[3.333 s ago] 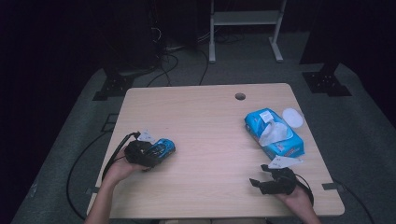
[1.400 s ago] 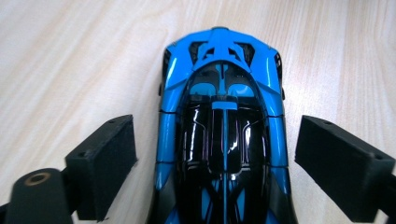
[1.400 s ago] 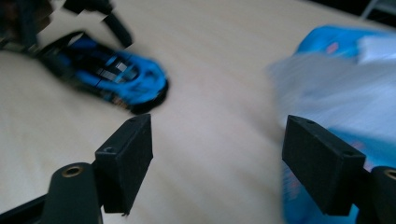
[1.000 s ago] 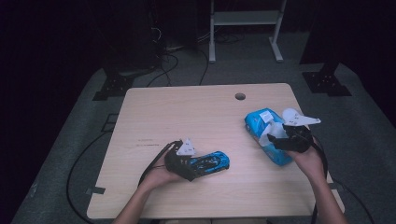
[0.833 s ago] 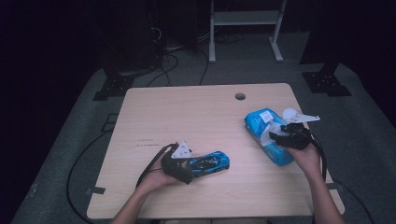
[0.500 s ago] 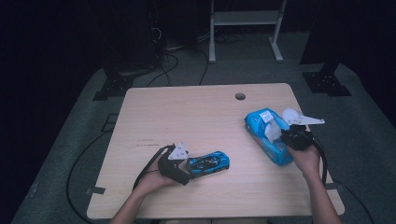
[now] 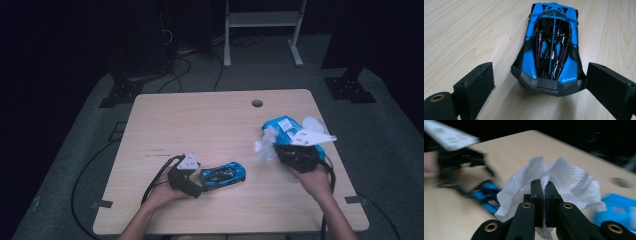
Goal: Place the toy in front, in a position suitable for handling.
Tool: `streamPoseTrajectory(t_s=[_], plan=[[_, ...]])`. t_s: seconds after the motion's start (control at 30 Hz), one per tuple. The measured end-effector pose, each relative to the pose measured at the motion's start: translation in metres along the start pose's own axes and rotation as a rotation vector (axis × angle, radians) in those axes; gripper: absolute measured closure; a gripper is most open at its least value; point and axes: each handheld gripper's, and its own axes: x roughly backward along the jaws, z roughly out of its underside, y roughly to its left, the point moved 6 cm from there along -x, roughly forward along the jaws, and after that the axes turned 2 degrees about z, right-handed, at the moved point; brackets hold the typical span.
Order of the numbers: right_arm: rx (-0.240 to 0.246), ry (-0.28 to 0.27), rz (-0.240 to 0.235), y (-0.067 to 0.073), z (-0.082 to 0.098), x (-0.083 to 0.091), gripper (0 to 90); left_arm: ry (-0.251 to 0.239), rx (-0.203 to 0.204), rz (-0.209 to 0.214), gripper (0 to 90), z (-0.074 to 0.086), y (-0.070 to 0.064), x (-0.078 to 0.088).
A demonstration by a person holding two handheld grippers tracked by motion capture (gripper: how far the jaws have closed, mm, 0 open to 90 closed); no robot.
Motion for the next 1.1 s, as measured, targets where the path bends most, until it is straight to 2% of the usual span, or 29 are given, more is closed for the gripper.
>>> streamPoseTrajectory(t_s=[0.03,0.07,0.1,0.17,0.23,0.3,0.37,0.4,0.5,0.57,0.6,0.67,0.73,0.8,0.83,0.93,0.97,1.1], plan=[[0.001,0.023,-0.066,0.016,0.003,-0.009,86.9,0.008,-0.001,0.002,8.3,0.001,0.000,0.000],[0.010,0.038,-0.099,0.024,0.005,-0.015,86.9,0.009,0.003,0.006,8.3,0.001,-0.001,-0.001],[0.003,0.069,-0.161,0.038,0.010,-0.026,86.8,0.014,-0.004,0.007,8.3,0.001,-0.001,-0.001],[-0.014,0.107,-0.245,0.053,0.017,-0.041,86.7,0.008,-0.006,0.007,8.4,0.000,-0.001,-0.001],[0.002,0.187,-0.299,0.066,0.028,-0.059,84.4,0.005,-0.008,0.009,8.4,0.000,-0.002,-0.002],[0.032,0.247,-0.288,0.069,0.036,-0.073,76.3,0.007,-0.013,0.012,8.6,0.000,-0.003,-0.002],[0.054,0.287,-0.284,0.069,0.041,-0.082,65.9,0.008,-0.015,0.018,9.2,0.001,-0.003,-0.002],[0.058,0.298,-0.266,0.069,0.042,-0.085,61.2,0.005,-0.017,0.025,11.4,0.001,-0.003,-0.002],[0.057,0.288,-0.247,0.065,0.043,-0.092,50.1,0.003,-0.009,0.039,13.7,0.001,-0.003,-0.004],[0.054,0.287,-0.240,0.063,0.043,-0.094,47.2,0.004,-0.007,0.053,14.5,0.001,-0.003,-0.004],[0.023,0.286,-0.239,0.061,0.044,-0.100,42.9,0.008,-0.009,0.063,17.5,0.002,-0.004,-0.005],[0.001,0.278,-0.230,0.059,0.045,-0.105,43.1,0.013,-0.012,0.072,18.8,0.002,-0.005,-0.006],[-0.027,0.266,-0.232,0.057,0.046,-0.112,48.2,0.017,-0.018,0.068,20.3,0.003,-0.005,-0.006],[-0.050,0.274,-0.235,0.057,0.049,-0.117,57.2,0.022,-0.024,0.066,21.4,0.003,-0.004,-0.005],[-0.061,0.281,-0.253,0.058,0.052,-0.119,63.9,0.021,-0.023,0.062,23.1,0.003,-0.003,-0.005],[-0.069,0.258,-0.241,0.055,0.055,-0.116,77.9,0.016,-0.015,0.070,23.8,0.004,-0.003,-0.005],[-0.070,0.258,-0.234,0.052,0.057,-0.115,79.4,0.017,-0.017,0.070,23.8,0.003,-0.003,-0.005],[-0.058,0.268,-0.136,0.037,0.067,-0.107,82.9,0.017,-0.023,0.070,23.8,0.003,-0.003,-0.005]])
